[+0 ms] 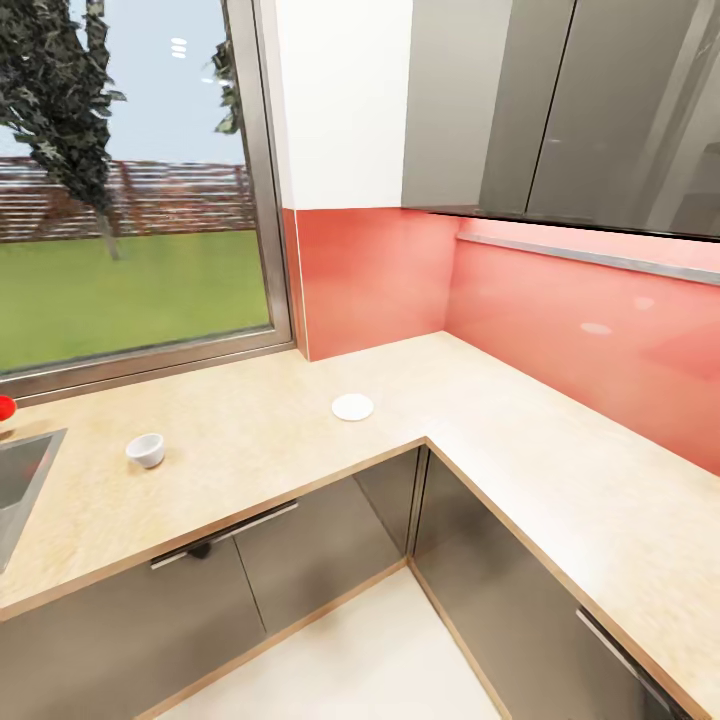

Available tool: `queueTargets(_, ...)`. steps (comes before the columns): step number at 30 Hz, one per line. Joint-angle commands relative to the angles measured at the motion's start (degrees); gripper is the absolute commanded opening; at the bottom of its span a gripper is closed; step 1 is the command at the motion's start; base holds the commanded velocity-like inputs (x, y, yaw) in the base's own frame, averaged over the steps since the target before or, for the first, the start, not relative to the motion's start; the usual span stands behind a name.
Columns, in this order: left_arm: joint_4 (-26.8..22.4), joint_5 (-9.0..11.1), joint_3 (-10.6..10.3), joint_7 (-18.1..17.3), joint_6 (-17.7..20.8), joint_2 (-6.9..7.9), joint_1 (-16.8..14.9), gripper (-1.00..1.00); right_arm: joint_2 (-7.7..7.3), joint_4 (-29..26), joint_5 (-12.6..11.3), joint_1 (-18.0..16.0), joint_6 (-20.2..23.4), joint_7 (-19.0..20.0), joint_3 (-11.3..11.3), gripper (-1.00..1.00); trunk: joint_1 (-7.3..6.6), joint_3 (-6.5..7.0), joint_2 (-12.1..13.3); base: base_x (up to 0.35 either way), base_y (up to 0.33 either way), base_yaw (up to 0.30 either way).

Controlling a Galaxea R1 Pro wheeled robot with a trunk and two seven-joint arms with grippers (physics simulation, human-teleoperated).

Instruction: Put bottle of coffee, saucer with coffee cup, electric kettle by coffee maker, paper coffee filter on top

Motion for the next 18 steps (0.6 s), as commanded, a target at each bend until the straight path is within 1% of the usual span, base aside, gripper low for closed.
queueTargets(1,-2.05,0.46,0.01,-0.25,-0.11,-0.01,-0.94,1.0,0.22,-2.66,0.23,-0.04,-0.18,0.34,-0.34,1.0,0.03,-0.11,-0.11,0.0,0.0,0.0)
queueTargets(5,-9.53,0.5,0.12,-0.69,-0.22,-0.13,-3.27,1.0,1.22,-11.0,0.12,-0.04,-0.45,0.34,-0.33,1.0,0.03,-0.11,-0.11,0.0,0.0,0.0)
queueTargets(6,-11.81,0.52,0.13,-0.75,-0.23,-0.26,-3.7,1.0,1.45,-13.42,0.06,-0.04,-0.68,0.34,-0.33,1.0,0.03,-0.11,-0.11,0.0,0.0,0.0)
queueTargets(7,-13.0,0.52,0.14,-0.77,-0.24,-0.35,-3.9,1.0,1.59,-14.64,0.04,-0.04,-0.84,0.34,-0.33,1.0,0.03,-0.11,-0.11,0.0,0.0,0.0)
queueTargets(8,-15.46,0.57,0.14,-0.83,-0.22,-0.53,-4.31,1.0,2.03,-16.96,-0.01,-0.04,-1.22,0.34,-0.33,1.0,0.03,-0.11,-0.11,0.0,0.0,0.0)
queueTargets(9,-20.61,0.66,0.15,-0.9,-0.19,-0.78,-5.17,1.0,3.31,-21.08,-0.03,-0.04,-2.23,0.34,-0.33,1.0,0.03,-0.11,-0.11,0.0,0.0,0.0)
queueTargets(10,-24.4,0.74,0.12,-0.92,-0.17,-0.88,-5.59,1.0,4.38,-23.49,-0.08,-0.04,-3.33,0.34,-0.33,1.0,0.03,-0.11,-0.11,0.0,0.0,0.0)
queueTargets(11,-31.84,0.94,0.12,-1.48,-0.13,-0.95,-5.92,1.0,6.02,-27.75,-0.16,-0.04,-6.92,0.34,-0.33,1.0,0.03,-0.11,-0.11,0.0,0.0,0.0)
queueTargets(12,-34.04,1.01,0.1,-2.0,0.0,-0.96,-5.96,1.0,6.55,-29.31,-0.19,-0.04,-8.16,0.34,-0.33,1.0,0.03,-0.11,-0.11,0.0,0.0,0.0)
queueTargets(13,-36.97,1.18,0.09,-2.98,0.14,-0.97,-6.03,1.0,7.42,-31.66,-0.2,-0.04,-9.51,0.34,-0.33,1.0,0.03,-0.11,-0.11,0.0,0.0,0.0)
queueTargets(14,-38.83,1.34,0.08,-3.58,0.24,-0.97,-6.1,1.0,8.07,-33.19,-0.21,-0.04,-10.04,0.34,-0.33,1.0,0.03,-0.11,-0.11,0.0,0.0,0.0)
queueTargets(15,-45.33,2.2,0.07,-4.54,0.62,-0.98,-6.67,1.0,10.19,-37.74,-0.22,-0.05,-10.73,0.34,-0.33,1.0,0.03,-0.11,-0.11,0.0,0.0,0.0)
queueTargets(16,-48.85,2.91,0.07,-4.72,0.75,-0.98,-7.01,1.0,11.01,-39.73,-0.25,-0.1,-10.88,0.34,-0.33,1.0,0.03,-0.11,-0.11,0.0,0.0,0.0)
queueTargets(18,-53.23,4.45,0.05,-4.84,0.93,-1.07,-8.09,1.0,12.17,-42.21,-0.29,-0.43,-10.98,0.34,-0.33,1.0,0.03,-0.11,-0.11,0.0,0.0,0.0)
